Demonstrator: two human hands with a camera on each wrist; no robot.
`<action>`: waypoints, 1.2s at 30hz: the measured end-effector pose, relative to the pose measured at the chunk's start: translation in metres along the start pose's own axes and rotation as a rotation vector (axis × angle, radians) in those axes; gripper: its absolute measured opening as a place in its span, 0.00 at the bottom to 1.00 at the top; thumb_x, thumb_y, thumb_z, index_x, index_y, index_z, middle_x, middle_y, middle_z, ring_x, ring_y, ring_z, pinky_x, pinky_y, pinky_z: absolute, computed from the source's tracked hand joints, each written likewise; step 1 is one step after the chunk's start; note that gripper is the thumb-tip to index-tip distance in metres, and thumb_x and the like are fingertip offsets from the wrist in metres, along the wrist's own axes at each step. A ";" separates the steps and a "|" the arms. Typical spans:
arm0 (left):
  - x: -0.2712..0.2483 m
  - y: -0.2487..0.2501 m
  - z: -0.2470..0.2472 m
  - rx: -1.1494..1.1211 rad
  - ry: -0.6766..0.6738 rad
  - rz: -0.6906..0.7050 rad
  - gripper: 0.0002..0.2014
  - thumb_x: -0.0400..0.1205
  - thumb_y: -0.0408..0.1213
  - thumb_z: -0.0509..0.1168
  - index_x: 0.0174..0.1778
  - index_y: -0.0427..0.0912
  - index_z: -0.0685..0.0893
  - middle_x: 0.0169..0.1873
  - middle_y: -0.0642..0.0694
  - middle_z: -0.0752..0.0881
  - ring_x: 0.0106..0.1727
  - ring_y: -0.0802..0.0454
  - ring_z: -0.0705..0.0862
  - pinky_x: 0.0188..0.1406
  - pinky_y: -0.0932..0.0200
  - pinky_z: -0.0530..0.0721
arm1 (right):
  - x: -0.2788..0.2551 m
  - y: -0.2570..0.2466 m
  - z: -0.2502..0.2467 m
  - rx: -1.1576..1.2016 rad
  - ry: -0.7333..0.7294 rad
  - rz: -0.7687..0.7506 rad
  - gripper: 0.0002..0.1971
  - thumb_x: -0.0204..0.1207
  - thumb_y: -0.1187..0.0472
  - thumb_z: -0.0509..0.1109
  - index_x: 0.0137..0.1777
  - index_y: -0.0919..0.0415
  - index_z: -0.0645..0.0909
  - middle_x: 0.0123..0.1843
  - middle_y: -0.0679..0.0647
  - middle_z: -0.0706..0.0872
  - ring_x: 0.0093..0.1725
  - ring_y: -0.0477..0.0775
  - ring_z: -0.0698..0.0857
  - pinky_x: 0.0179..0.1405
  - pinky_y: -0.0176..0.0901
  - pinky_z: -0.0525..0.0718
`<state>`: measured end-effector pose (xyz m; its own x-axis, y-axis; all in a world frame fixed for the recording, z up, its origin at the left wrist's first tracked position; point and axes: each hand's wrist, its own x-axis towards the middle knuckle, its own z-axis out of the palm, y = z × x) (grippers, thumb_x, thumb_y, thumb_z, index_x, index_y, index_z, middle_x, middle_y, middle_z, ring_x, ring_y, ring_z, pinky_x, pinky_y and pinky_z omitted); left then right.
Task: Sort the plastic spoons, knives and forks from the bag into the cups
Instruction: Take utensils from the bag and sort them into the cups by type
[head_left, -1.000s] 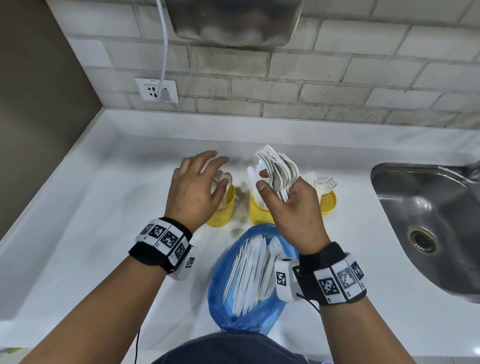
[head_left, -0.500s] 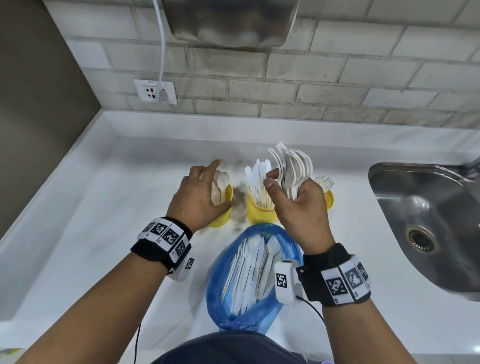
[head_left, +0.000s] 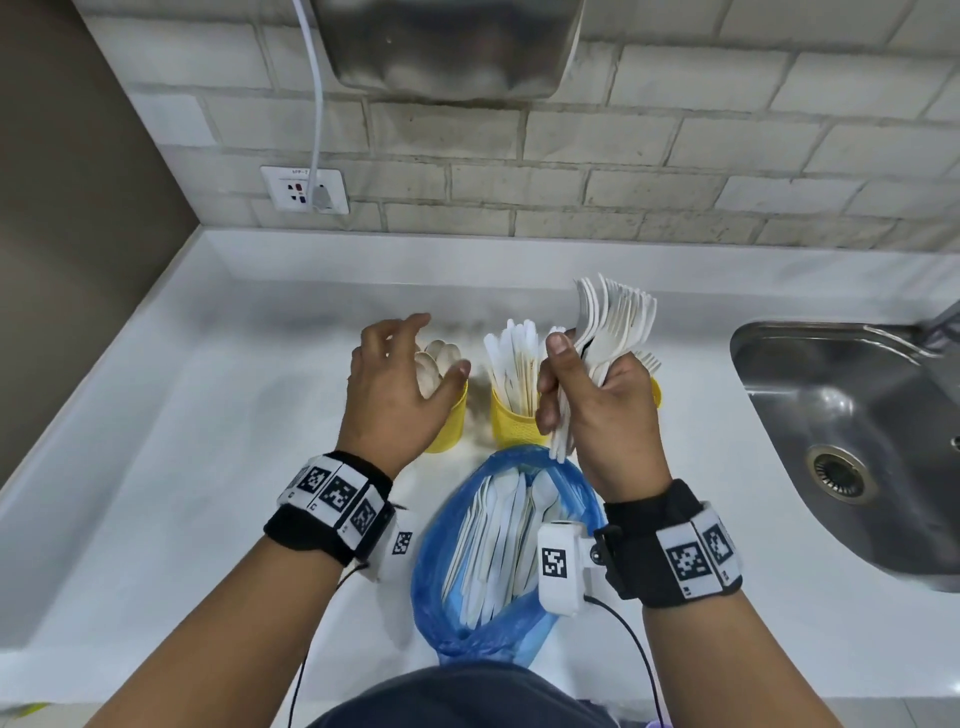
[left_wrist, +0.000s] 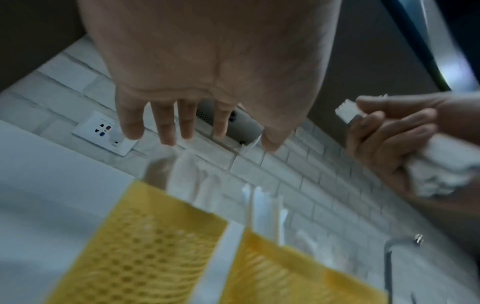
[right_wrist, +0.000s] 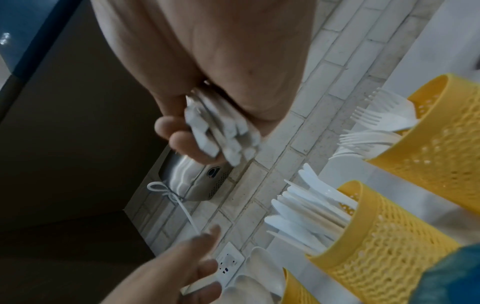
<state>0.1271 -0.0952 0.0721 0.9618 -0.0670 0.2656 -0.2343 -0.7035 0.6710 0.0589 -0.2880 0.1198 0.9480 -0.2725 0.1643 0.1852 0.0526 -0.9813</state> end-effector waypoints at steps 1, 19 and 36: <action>-0.006 0.009 -0.002 -0.141 0.015 -0.053 0.26 0.83 0.55 0.70 0.76 0.54 0.76 0.67 0.46 0.78 0.66 0.48 0.81 0.71 0.48 0.79 | -0.001 0.001 0.002 0.026 -0.008 0.000 0.15 0.88 0.56 0.69 0.45 0.67 0.82 0.33 0.62 0.83 0.23 0.59 0.79 0.27 0.47 0.79; -0.031 -0.008 0.015 0.372 -0.136 0.216 0.19 0.76 0.34 0.74 0.63 0.47 0.87 0.64 0.41 0.84 0.64 0.36 0.82 0.59 0.43 0.81 | -0.019 -0.003 0.002 0.151 0.062 0.005 0.07 0.88 0.59 0.70 0.47 0.55 0.82 0.31 0.58 0.78 0.26 0.58 0.76 0.28 0.46 0.77; -0.072 0.105 0.007 -0.868 -0.540 -0.246 0.21 0.82 0.44 0.67 0.72 0.52 0.77 0.57 0.42 0.85 0.53 0.51 0.90 0.59 0.42 0.91 | -0.022 -0.014 -0.013 0.226 0.029 0.108 0.21 0.90 0.54 0.65 0.56 0.75 0.88 0.57 0.59 0.94 0.64 0.55 0.91 0.73 0.64 0.83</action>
<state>0.0341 -0.1688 0.1188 0.8819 -0.4481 -0.1464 0.1606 -0.0064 0.9870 0.0319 -0.2949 0.1286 0.9582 -0.2810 0.0539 0.1397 0.2952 -0.9452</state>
